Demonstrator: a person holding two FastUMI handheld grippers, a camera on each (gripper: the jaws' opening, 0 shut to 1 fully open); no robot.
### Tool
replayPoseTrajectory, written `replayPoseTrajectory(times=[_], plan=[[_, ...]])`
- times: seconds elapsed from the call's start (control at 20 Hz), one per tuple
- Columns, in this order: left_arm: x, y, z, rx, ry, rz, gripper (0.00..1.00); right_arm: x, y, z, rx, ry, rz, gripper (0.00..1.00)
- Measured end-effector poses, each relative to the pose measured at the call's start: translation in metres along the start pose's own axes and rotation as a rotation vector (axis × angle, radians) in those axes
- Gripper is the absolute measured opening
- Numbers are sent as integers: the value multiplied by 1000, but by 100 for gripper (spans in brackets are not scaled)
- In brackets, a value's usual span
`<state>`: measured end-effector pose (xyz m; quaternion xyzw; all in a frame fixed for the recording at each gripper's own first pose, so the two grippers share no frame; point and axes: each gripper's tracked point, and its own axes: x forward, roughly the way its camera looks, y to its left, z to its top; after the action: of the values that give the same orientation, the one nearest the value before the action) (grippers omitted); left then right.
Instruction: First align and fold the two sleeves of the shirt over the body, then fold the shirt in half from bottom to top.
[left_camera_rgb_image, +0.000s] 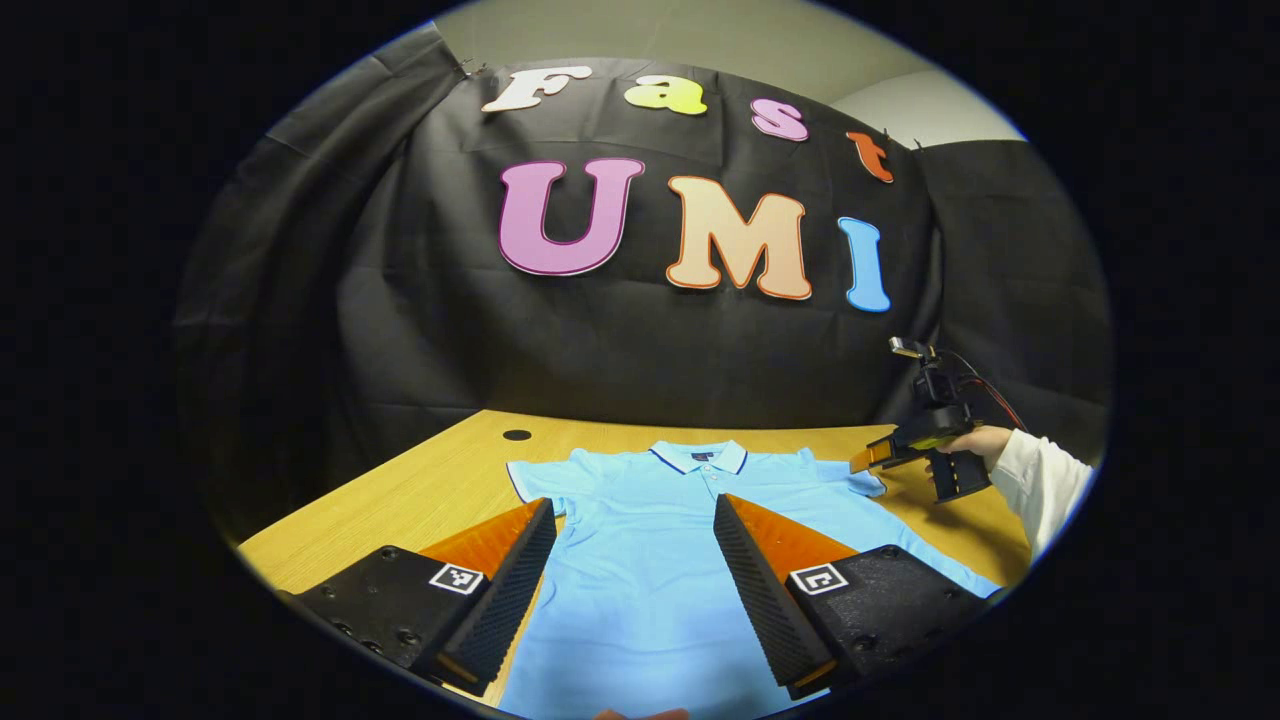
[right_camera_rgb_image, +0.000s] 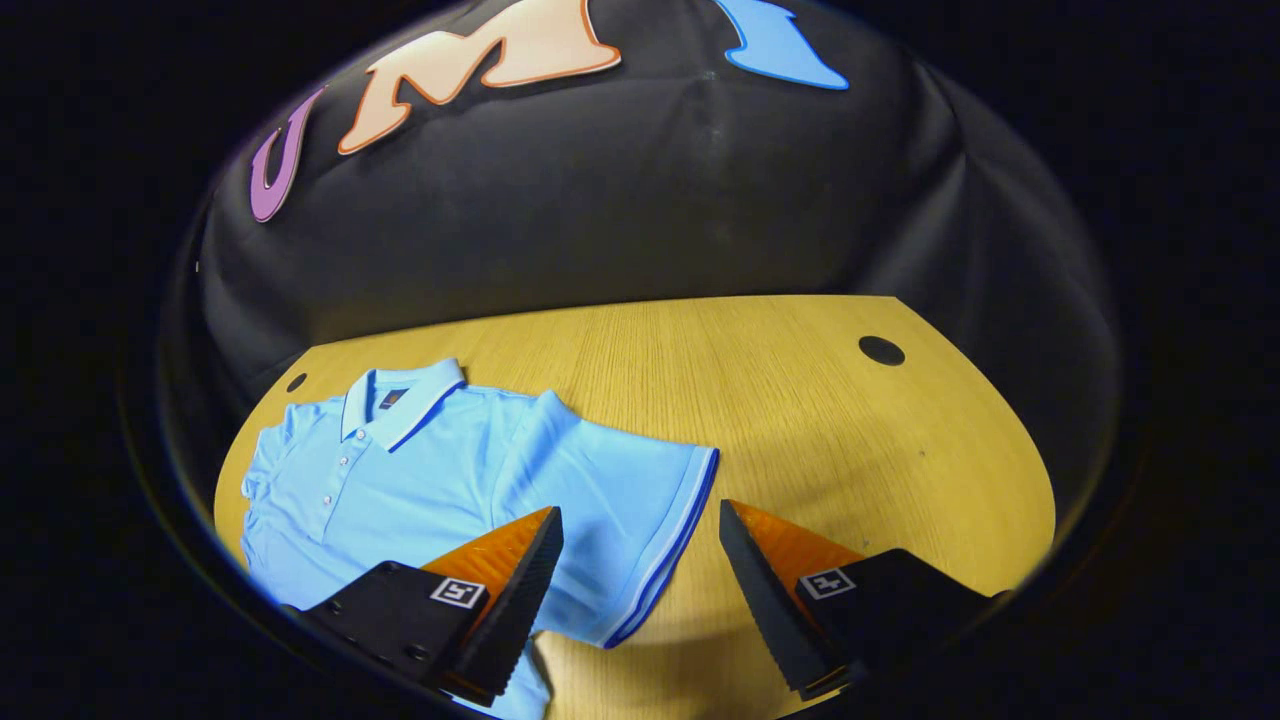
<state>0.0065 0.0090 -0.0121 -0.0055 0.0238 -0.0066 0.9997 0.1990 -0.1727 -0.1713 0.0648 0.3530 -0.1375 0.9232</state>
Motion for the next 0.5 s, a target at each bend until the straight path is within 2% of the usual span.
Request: replayPoseTrajectory(times=[0.25, 0.4, 0.5], plan=[[0, -2, -4, -7, 13, -8, 95, 7, -4, -8, -16, 24, -9, 95], [1, 0, -5, -8, 15, -2, 95, 7, -2, -10, -38, 15, -5, 83], [1, 1, -6, -8, 18, 2, 95, 7, 3, -11, -46, 12, 8, 67]])
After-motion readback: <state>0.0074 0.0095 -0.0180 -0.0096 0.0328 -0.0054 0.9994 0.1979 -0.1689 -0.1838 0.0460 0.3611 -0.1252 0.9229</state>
